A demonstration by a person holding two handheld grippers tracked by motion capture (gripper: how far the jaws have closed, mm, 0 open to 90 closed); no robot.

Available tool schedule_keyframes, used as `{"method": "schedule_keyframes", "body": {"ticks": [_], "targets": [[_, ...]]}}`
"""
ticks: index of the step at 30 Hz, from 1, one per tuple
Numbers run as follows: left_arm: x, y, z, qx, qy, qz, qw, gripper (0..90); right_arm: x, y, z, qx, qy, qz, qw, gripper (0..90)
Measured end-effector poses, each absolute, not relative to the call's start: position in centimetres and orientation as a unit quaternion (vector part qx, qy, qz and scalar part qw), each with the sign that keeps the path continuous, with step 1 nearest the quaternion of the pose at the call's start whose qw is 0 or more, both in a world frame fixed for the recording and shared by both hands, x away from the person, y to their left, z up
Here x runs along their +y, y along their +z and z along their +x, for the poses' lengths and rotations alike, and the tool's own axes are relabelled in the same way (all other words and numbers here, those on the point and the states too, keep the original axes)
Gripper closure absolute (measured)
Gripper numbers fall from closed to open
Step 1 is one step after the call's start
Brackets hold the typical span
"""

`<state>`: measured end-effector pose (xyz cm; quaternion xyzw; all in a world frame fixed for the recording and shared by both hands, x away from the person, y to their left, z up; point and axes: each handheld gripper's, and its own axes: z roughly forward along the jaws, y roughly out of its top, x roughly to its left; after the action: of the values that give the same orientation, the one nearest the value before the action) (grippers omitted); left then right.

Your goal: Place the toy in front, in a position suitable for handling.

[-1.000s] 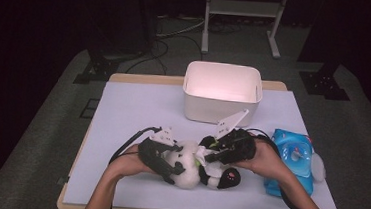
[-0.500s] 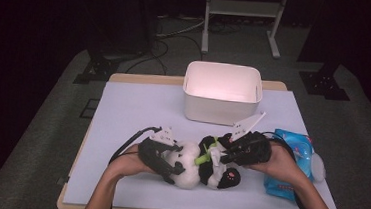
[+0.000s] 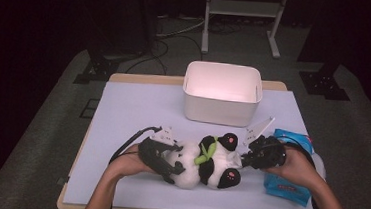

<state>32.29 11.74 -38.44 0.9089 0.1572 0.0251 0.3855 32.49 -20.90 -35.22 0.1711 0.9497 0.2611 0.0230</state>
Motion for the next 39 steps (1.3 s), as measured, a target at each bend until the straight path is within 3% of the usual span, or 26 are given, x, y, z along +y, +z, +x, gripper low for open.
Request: {"method": "schedule_keyframes", "body": {"ticks": [15, 29, 39], "targets": [[11.7, -38.5, 32.3, 0.159, 0.024, 0.908, 0.387, 19.0, -19.0, -34.3, 33.8, 0.936, 0.310, 0.163, 0.020, 83.2], [11.7, -38.5, 32.3, 0.158, 0.025, 0.909, 0.385, 19.0, -14.7, -33.4, 35.5, 0.940, 0.310, 0.140, 0.013, 82.9], [11.9, -38.2, 32.3, 0.159, 0.019, 0.906, 0.391, 16.6, -15.6, -34.2, 35.0, 0.939, 0.315, 0.138, 0.005, 83.2]]}}
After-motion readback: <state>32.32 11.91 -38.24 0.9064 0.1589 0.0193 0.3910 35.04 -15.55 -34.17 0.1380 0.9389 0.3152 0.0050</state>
